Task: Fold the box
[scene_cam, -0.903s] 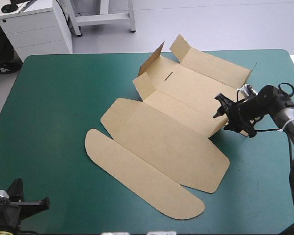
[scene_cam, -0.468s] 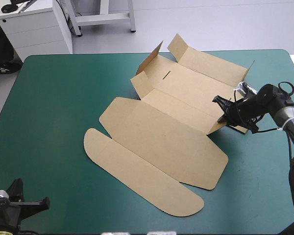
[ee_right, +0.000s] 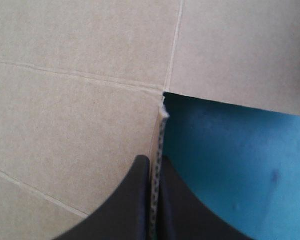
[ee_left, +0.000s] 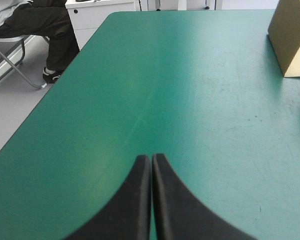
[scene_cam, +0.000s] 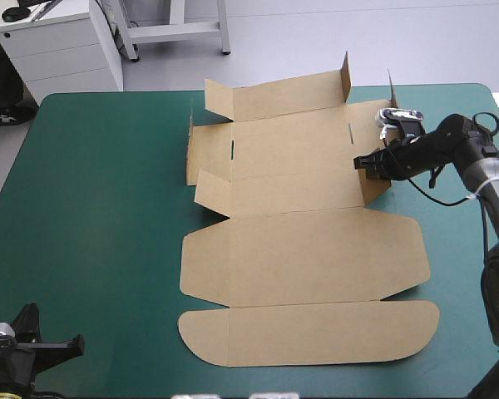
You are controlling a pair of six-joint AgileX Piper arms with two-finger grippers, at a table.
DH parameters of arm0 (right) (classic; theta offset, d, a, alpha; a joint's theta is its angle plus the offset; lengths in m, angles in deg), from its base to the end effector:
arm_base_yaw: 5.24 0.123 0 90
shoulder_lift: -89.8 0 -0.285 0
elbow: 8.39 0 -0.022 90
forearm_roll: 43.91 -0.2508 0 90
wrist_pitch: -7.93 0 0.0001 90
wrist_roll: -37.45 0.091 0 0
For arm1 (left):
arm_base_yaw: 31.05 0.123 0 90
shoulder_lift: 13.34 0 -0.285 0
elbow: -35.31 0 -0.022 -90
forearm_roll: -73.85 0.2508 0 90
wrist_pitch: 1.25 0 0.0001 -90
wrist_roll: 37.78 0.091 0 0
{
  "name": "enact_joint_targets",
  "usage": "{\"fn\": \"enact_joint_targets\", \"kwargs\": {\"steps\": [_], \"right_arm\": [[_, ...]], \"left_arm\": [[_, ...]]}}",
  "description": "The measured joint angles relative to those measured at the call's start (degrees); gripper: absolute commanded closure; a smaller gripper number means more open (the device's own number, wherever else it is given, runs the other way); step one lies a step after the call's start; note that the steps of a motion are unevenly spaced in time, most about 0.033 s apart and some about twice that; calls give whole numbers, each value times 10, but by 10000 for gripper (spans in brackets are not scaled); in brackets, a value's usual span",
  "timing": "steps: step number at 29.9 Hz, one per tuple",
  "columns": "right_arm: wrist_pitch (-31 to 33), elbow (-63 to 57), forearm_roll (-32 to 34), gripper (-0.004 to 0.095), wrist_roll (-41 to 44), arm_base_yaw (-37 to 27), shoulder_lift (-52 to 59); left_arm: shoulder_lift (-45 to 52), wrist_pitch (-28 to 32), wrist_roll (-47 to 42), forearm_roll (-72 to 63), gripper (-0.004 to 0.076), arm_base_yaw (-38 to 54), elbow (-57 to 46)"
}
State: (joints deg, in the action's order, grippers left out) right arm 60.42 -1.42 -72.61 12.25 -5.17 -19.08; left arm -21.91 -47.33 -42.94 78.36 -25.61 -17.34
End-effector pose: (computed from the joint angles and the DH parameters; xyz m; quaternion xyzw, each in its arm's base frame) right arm 0.3832 0.0352 0.2890 -0.1056 0.9445 0.1731 0.2585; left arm 0.0136 0.0065 0.2785 -0.0692 0.8018 0.0405 0.5922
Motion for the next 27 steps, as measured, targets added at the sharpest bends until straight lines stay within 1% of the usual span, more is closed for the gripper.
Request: {"fn": "enact_joint_targets", "kwargs": {"steps": [4, 8, 13, 19, 27], "right_arm": [[33, 71, 3, 928, -99, 30, -38], [62, 134, 10, 928, -168, 72, -72], [75, 193, 17, 928, -276, 127, -109], [66, 232, 46, 928, -382, 173, -134], [51, 237, 55, 928, -516, 201, -152]], "left_arm": [[0, 0, 0, 0, 734, 0, 0], [0, 0, 0, 0, 734, 0, 0], [0, 0, 0, 0, 734, 0, 0], [0, 0, 0, 0, 734, 0, 0], [0, 0, 0, 0, 734, 0, 0]]}}
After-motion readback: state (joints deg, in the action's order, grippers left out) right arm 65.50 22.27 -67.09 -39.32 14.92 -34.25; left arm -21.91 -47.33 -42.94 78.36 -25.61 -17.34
